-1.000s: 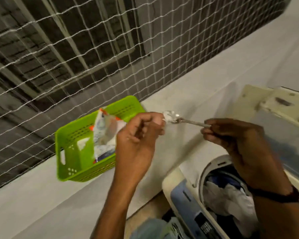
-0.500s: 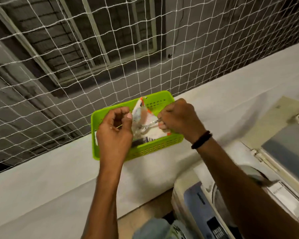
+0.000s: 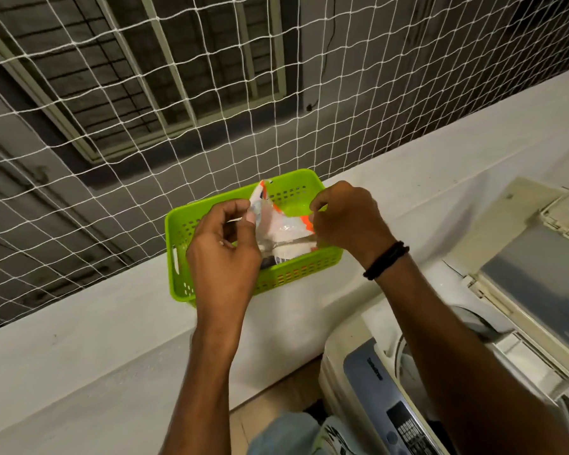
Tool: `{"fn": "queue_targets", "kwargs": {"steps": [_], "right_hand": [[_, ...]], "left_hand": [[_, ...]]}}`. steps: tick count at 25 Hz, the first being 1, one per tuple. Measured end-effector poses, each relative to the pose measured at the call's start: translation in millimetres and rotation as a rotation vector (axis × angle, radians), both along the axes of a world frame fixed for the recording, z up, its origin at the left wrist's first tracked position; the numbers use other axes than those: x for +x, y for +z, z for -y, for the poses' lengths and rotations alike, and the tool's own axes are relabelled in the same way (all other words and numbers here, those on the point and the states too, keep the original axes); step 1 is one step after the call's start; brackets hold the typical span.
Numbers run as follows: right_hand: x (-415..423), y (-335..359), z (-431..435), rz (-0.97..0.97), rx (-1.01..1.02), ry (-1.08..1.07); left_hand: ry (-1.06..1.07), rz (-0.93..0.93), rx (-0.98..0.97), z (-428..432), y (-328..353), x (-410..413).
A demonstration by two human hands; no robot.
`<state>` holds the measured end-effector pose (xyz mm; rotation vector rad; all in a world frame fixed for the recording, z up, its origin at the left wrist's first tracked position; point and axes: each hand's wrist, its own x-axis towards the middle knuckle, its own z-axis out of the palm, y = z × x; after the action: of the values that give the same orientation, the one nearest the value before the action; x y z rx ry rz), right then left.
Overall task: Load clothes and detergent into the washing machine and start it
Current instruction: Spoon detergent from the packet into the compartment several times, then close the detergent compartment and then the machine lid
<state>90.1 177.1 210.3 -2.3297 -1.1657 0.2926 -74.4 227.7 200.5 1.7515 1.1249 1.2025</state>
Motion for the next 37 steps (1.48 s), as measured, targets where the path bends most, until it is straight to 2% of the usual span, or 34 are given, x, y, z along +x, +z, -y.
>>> {"fn": "queue_targets", "kwargs": {"steps": [3, 6, 9, 12, 16, 20, 22, 24, 26, 27, 29, 37], "right_hand": [[8, 9, 27, -0.079, 0.197, -0.061], [28, 0, 69, -0.329, 0.341, -0.172], [47, -25, 123, -0.722, 0.707, -0.463], [70, -86, 180, -0.999, 1.012, -0.855], [97, -180, 268, -1.074, 1.134, -1.245], [115, -255, 339, -1.21, 1.102, -1.512], [128, -306, 360, -1.246, 1.039, -1.552], [137, -352, 373, -1.348, 1.12, -1.538], [137, -343, 370, -1.37, 1.193, -1.589], [136, -325, 366, -1.364, 1.223, -1.585], [139, -332, 366, -1.356, 1.25, -1.589], [146, -352, 361, -1.246, 1.306, -1.663]], "left_hand": [[-0.056, 0.102, 0.02, 15, 3, 19], [-0.149, 0.172, 0.003, 42, 2, 45], [-0.346, 0.187, -0.06, 78, -8, 80], [-0.573, 0.173, -0.203, 116, -31, 121], [-0.795, 0.058, -0.509, 168, -99, 192], [-0.803, -0.192, -1.214, 223, -196, 267], [-0.812, -0.332, -1.425, 243, -247, 291], [-0.798, -0.469, -1.494, 255, -287, 307], [-0.778, -0.507, -1.56, 260, -313, 319], [-0.756, -0.485, -1.607, 262, -320, 323], [-0.734, -0.442, -1.654, 266, -327, 332], [-0.788, -0.425, -1.632, 267, -349, 339]]}}
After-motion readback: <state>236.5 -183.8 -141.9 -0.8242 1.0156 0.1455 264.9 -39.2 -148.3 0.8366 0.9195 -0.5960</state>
